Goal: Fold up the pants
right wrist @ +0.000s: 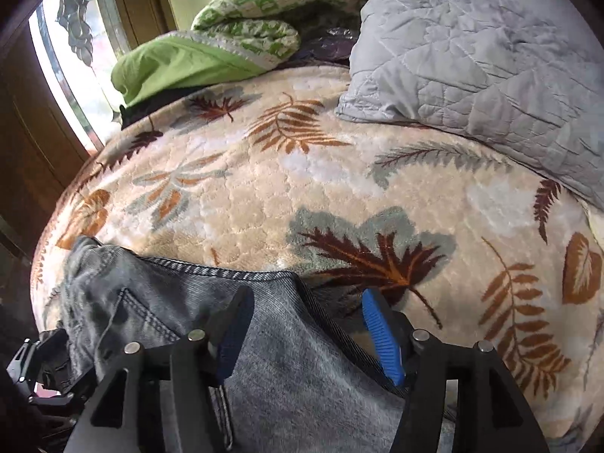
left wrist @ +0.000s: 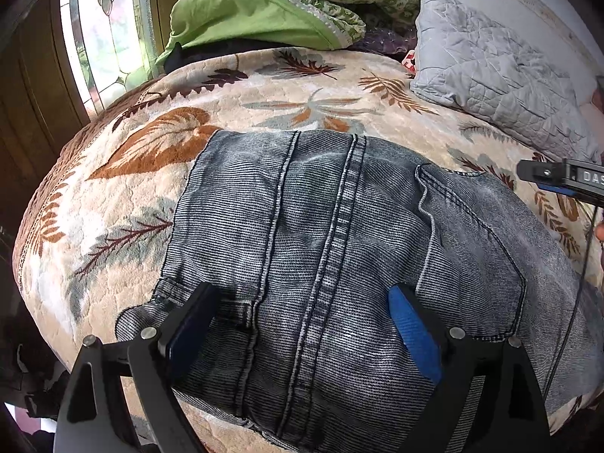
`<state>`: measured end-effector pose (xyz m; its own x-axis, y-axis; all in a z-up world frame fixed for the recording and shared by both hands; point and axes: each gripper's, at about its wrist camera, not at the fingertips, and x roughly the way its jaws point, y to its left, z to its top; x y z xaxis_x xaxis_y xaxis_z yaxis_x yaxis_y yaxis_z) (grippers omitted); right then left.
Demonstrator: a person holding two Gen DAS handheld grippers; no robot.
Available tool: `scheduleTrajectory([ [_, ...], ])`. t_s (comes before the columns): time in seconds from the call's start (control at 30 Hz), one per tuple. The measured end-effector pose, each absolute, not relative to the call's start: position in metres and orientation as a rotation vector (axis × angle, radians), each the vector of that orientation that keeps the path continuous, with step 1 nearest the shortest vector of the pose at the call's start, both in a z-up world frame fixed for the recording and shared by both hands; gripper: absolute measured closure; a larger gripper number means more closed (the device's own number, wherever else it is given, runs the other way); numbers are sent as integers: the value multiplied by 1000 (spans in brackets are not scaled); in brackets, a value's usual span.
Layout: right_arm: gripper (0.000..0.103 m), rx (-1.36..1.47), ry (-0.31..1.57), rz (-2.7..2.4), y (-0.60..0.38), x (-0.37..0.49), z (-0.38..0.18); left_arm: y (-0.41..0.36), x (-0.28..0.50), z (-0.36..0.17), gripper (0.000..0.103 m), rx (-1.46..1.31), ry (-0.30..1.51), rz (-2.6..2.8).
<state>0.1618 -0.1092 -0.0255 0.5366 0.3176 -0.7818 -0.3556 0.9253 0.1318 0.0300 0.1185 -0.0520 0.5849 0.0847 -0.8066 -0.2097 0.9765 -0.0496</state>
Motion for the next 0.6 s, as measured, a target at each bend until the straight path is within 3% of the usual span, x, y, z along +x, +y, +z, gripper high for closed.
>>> scheduleTrajectory([
  [0.17, 40, 87, 956, 437, -150, 104, -19, 118, 30, -52, 11, -145, 932, 176],
  [0.3, 39, 111, 1014, 352, -177, 89, -47, 118, 31, -52, 10, -144, 931, 180],
  [0.4, 33, 111, 1121, 250, -195, 111, -85, 116, 31, -52, 10, -139, 933, 185],
  [0.6, 32, 85, 1028, 259, -190, 97, -63, 117, 31, -52, 10, -140, 931, 190],
])
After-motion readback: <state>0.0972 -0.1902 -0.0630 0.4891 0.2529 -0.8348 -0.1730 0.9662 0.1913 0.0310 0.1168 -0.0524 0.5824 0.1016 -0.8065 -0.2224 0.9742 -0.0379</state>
